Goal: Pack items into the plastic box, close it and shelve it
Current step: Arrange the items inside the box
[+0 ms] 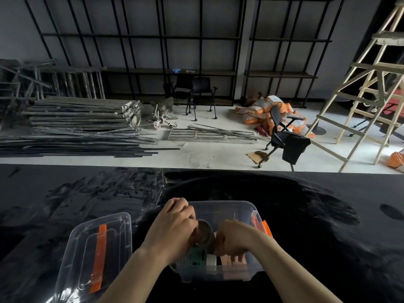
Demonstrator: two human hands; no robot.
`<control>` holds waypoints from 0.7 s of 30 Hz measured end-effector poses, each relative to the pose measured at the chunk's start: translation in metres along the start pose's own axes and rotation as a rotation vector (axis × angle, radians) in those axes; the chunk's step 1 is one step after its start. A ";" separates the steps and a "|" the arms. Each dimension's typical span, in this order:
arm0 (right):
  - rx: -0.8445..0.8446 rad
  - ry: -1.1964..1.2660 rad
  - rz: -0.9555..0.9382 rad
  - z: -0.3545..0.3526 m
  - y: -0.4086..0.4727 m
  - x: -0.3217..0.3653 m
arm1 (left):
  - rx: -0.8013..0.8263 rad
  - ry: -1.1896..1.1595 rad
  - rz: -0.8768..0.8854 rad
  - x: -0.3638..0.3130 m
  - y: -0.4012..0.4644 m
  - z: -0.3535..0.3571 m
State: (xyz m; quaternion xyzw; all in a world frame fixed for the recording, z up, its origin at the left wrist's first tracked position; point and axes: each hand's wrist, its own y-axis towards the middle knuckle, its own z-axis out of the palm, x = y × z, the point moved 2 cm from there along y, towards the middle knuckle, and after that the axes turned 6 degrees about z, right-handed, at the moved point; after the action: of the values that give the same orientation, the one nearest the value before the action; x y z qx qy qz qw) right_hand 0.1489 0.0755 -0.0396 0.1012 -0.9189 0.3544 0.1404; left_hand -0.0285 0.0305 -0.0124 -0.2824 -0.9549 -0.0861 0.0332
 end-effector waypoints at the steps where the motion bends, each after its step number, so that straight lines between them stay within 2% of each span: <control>1: 0.024 0.008 0.018 0.000 0.000 -0.001 | 0.001 -0.004 -0.046 0.002 -0.002 0.002; 5: 0.131 -0.015 0.028 0.006 0.004 0.003 | 0.040 0.016 -0.127 0.005 -0.007 0.007; 8: 0.136 -0.012 0.036 0.010 0.006 0.007 | 0.012 -0.007 -0.143 0.007 -0.008 0.008; 11: 0.136 -0.067 0.038 0.014 0.005 0.010 | -0.061 -0.183 -0.260 0.014 -0.012 0.008; 14: 0.143 -0.093 0.061 0.014 0.003 0.014 | -0.055 -0.377 -0.362 0.018 -0.017 0.018; 18: 0.178 0.016 0.050 0.009 -0.003 0.019 | -0.069 -0.716 -0.440 0.016 -0.020 0.032; 21: 0.178 0.219 0.017 0.002 -0.011 0.021 | -0.127 -0.846 -0.461 0.015 -0.021 0.035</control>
State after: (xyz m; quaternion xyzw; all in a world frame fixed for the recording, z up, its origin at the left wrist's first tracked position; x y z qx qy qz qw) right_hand 0.1315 0.0638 -0.0271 0.0659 -0.8638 0.4448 0.2274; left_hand -0.0527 0.0277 -0.0482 -0.0753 -0.9151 -0.0267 -0.3952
